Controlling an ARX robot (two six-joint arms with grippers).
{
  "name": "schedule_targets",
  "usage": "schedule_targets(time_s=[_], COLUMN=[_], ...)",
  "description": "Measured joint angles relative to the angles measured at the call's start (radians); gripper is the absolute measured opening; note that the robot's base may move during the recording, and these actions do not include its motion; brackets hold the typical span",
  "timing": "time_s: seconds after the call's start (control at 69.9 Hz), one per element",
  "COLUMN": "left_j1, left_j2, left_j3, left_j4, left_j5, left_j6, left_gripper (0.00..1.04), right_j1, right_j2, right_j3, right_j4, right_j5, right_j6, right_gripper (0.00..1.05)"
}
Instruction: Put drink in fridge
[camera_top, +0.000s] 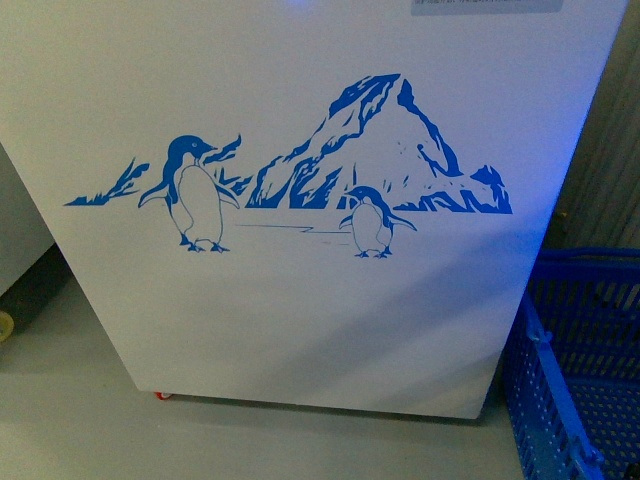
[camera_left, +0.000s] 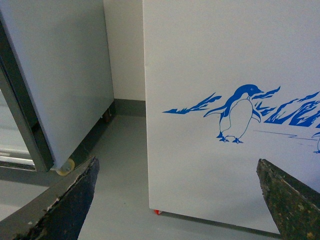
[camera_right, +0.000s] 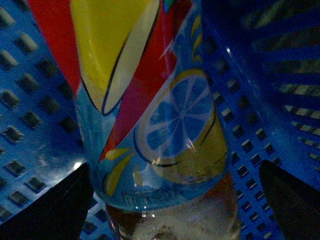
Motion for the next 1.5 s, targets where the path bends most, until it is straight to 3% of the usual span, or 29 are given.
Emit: schedule_targets(time_s=[0.172, 0.401, 0.63, 0.859, 1.188, 1.345, 1.503], left_j1=[0.0, 0.0, 0.0, 0.0, 0.0, 0.0, 0.0], left_j2=[0.0, 0.0, 0.0, 0.0, 0.0, 0.0, 0.0], left_j3=[0.0, 0.0, 0.0, 0.0, 0.0, 0.0, 0.0], left_j4=[0.0, 0.0, 0.0, 0.0, 0.0, 0.0, 0.0], left_j5=[0.0, 0.0, 0.0, 0.0, 0.0, 0.0, 0.0], left_j6=[0.0, 0.0, 0.0, 0.0, 0.0, 0.0, 0.0], left_gripper=[0.97, 0.97, 0.97, 0.97, 0.97, 0.97, 0.97], right_j1=[-0.001, -0.008, 0.015, 0.053, 0.101, 0.125, 0.147], right_j2=[0.01, -0.024, -0.218, -0.627, -1.412, -1.806, -2.194], right_j3=[0.021, -0.048, -0.247, -0.482, -0.797, -0.861, -0.857], right_j4=[-0.034, 0.011, 0.103, 0.171, 0.053, 0.071, -0.022], right_j5=[-0.003, -0.048, -0.093, -0.13, -0.233, -0.247, -0.284], right_j6=[-0.005, -0.023, -0.028, -0.056, -0.139, -0.218, -0.257], right_gripper=[0.96, 0.64, 0.49, 0.47, 0.46, 0.46, 0.45])
